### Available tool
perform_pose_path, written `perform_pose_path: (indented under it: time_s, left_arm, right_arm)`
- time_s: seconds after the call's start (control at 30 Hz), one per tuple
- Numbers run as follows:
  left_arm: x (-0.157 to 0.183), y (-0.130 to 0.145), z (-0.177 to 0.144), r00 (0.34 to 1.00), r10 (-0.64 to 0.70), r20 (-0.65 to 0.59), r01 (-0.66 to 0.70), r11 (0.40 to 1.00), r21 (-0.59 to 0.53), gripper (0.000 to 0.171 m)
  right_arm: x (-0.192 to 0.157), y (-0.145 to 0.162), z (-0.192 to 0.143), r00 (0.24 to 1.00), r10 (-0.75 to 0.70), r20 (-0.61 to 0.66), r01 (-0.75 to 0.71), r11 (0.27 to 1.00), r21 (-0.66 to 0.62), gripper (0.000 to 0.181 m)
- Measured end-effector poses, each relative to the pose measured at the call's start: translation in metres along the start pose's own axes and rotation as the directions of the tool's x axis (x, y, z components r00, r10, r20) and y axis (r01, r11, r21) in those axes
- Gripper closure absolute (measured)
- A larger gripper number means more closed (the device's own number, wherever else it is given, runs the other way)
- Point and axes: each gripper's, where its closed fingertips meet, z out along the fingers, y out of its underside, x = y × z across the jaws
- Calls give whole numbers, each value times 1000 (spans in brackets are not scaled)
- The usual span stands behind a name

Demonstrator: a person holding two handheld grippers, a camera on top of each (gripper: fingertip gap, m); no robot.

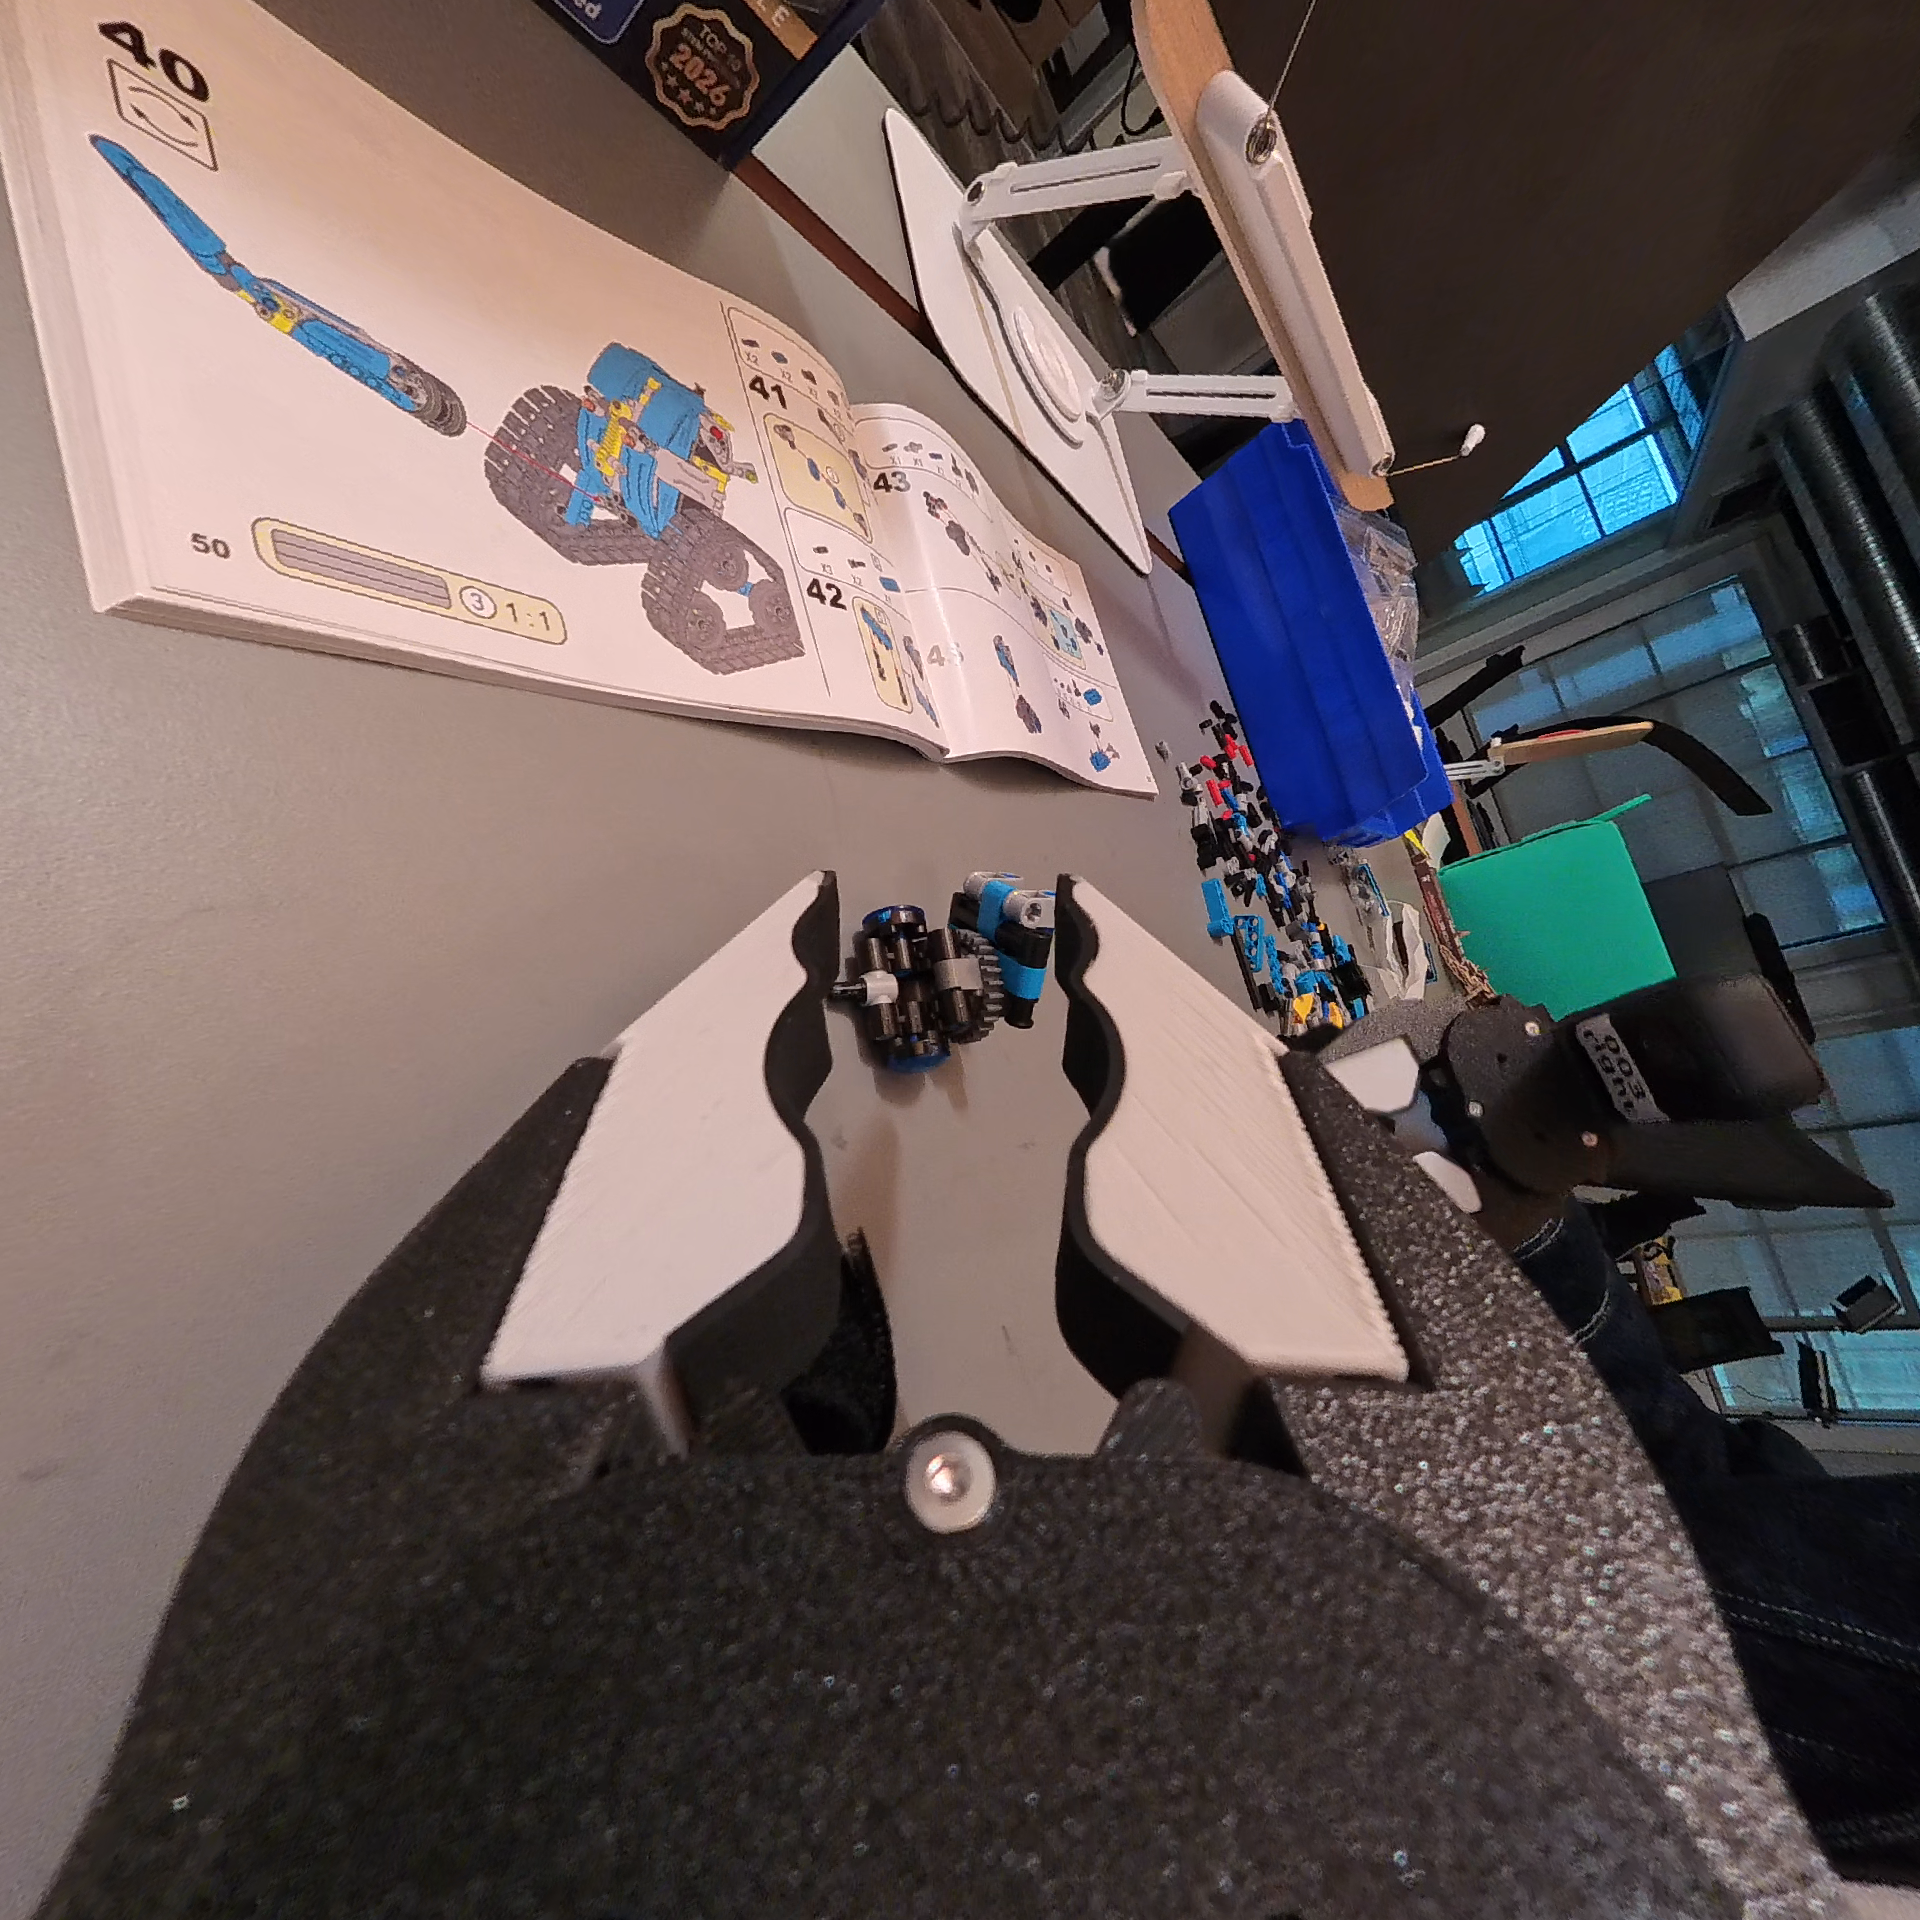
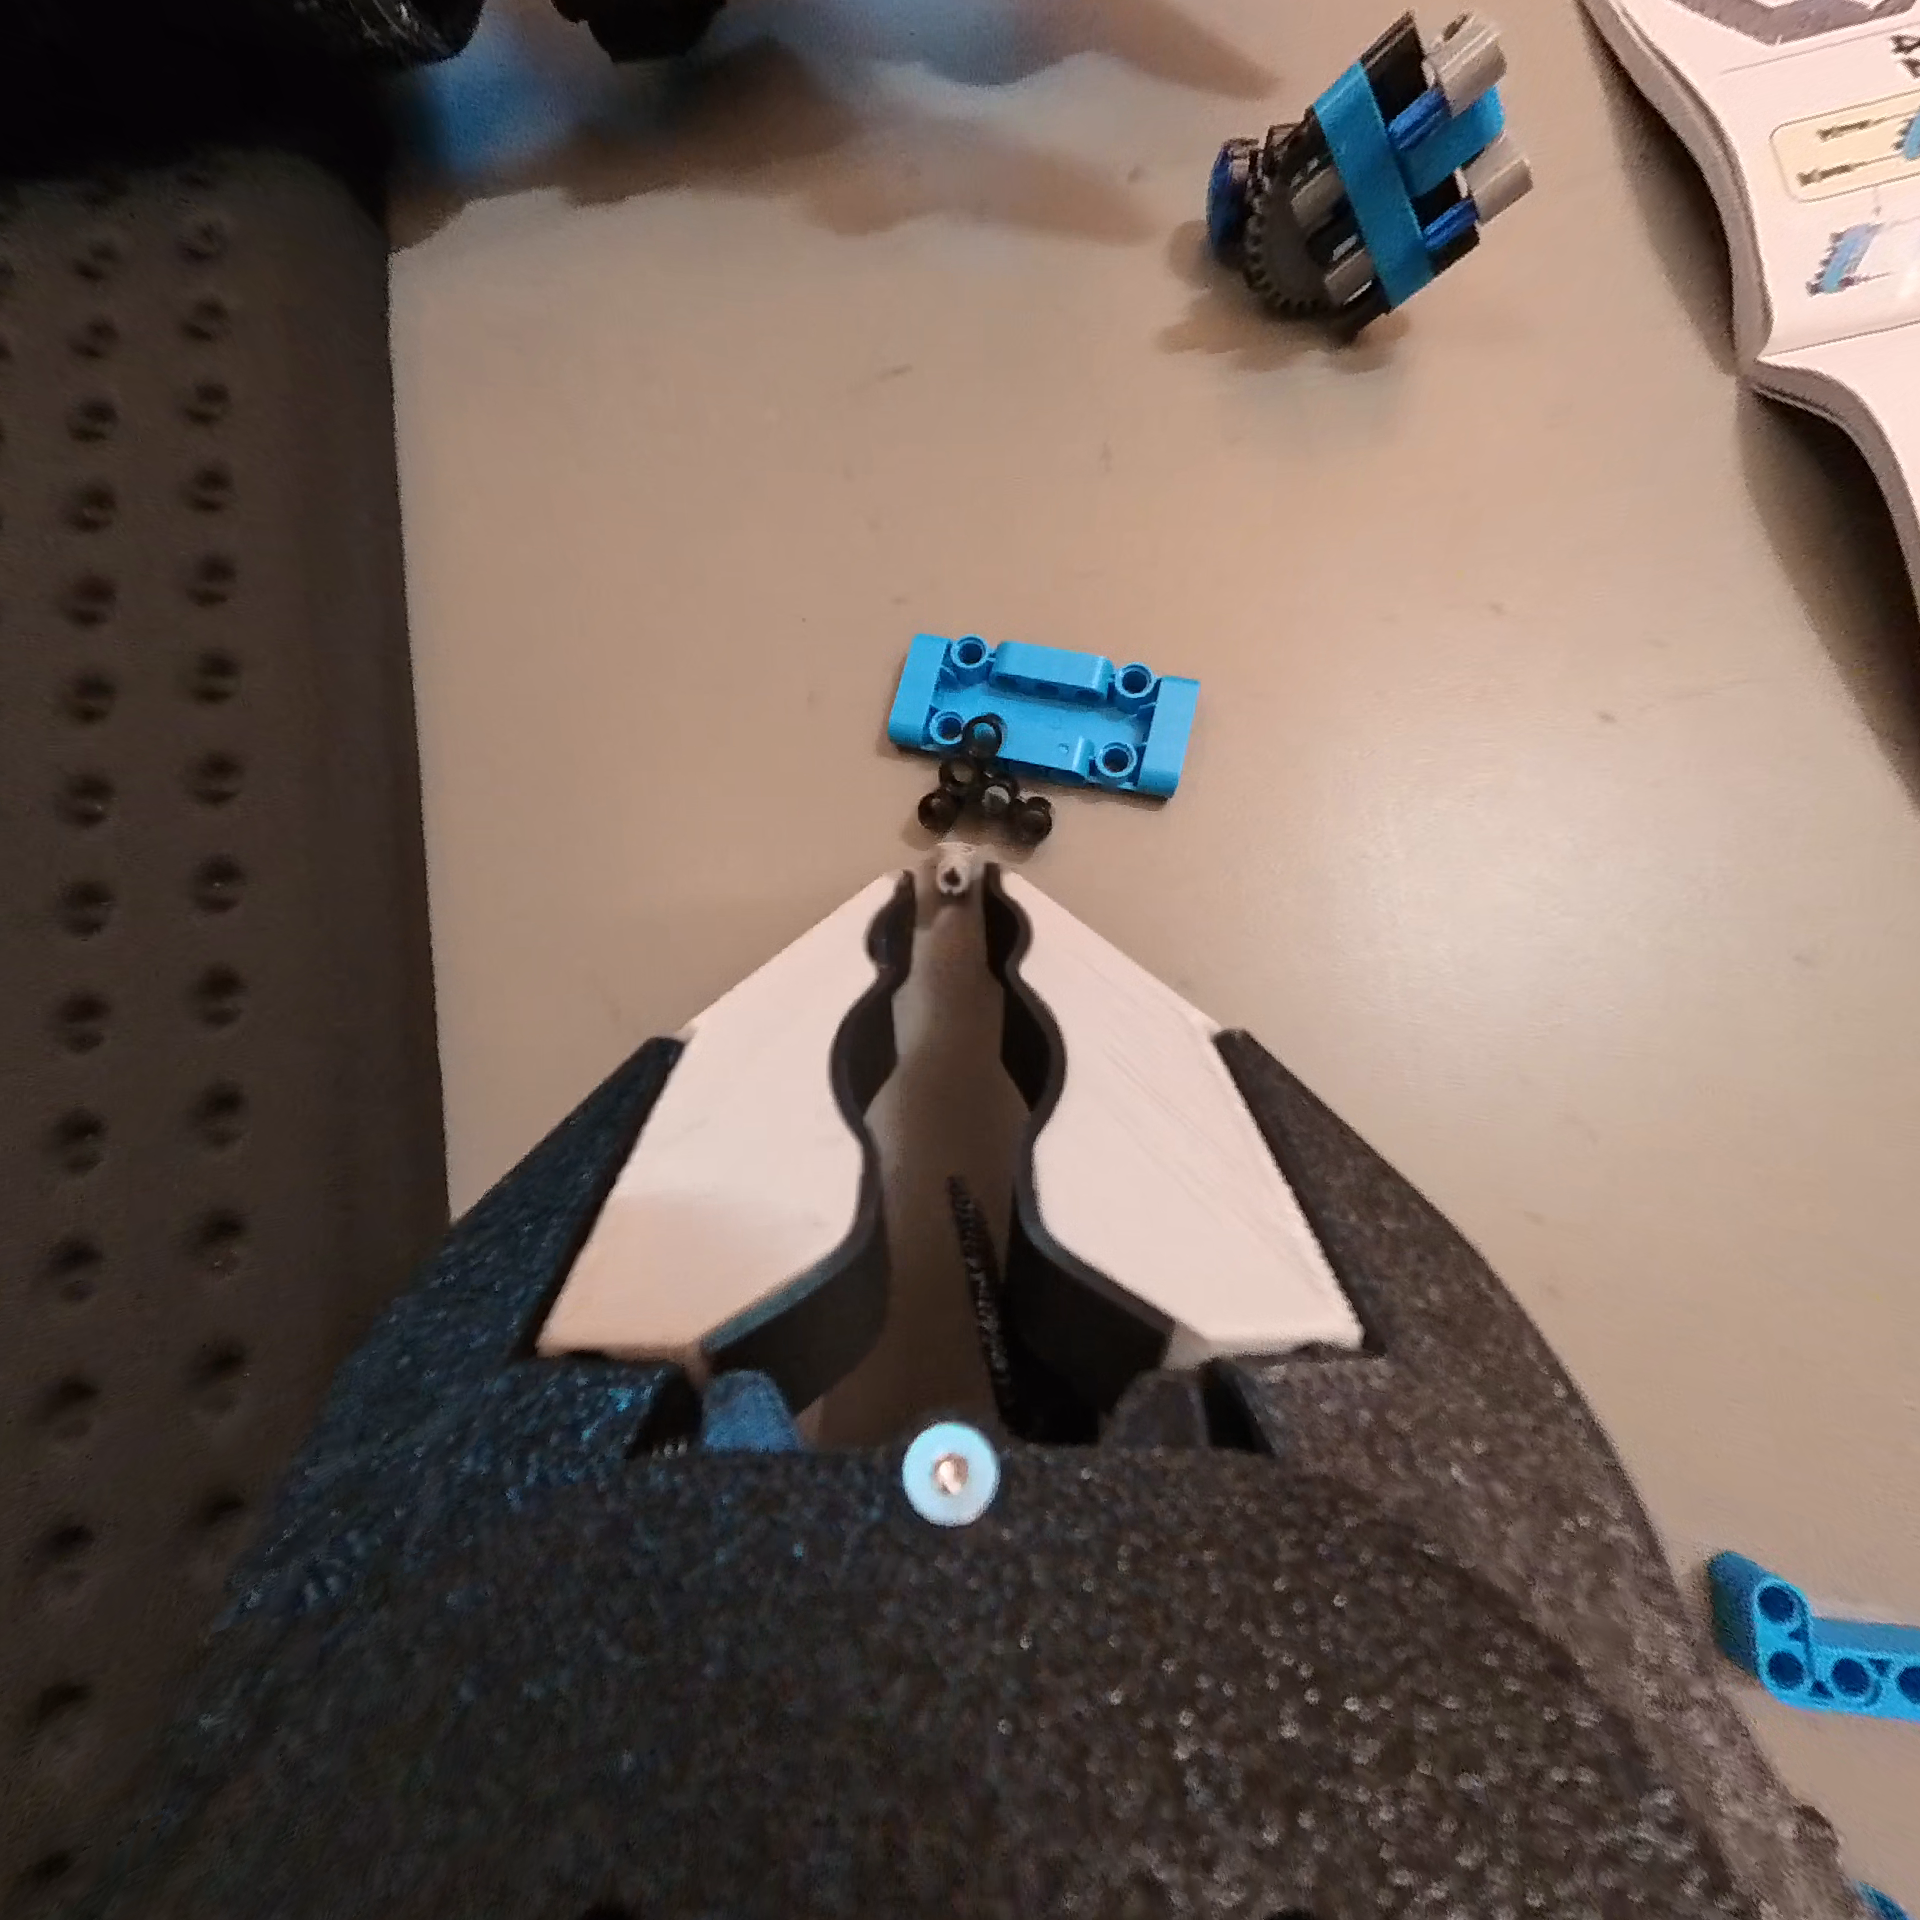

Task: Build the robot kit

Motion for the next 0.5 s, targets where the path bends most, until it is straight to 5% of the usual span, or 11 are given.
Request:
perform_pose_path:
  time_s: [0.1,0.2,0.33,0.5]
  left_arm:
    - [0,0,0,1000,-1,-2,1,1000,0,130]
    - [1,0,0,1000,-3,-5,3,1000,-1,130]
    - [2,1,1,1000,-1,-9,1,1000,-3,130]
    - [2,1,0,1000,-1,-5,1,1000,-3,130]
  right_arm:
    - [12,0,-16,1000,12,-26,-12,1000,10,163]
    - [67,2,-58,976,81,-204,-70,996,63,163]
    - [172,46,-122,789,306,-532,-296,949,107,165]
    - [204,67,-126,722,421,-549,-408,900,154,164]
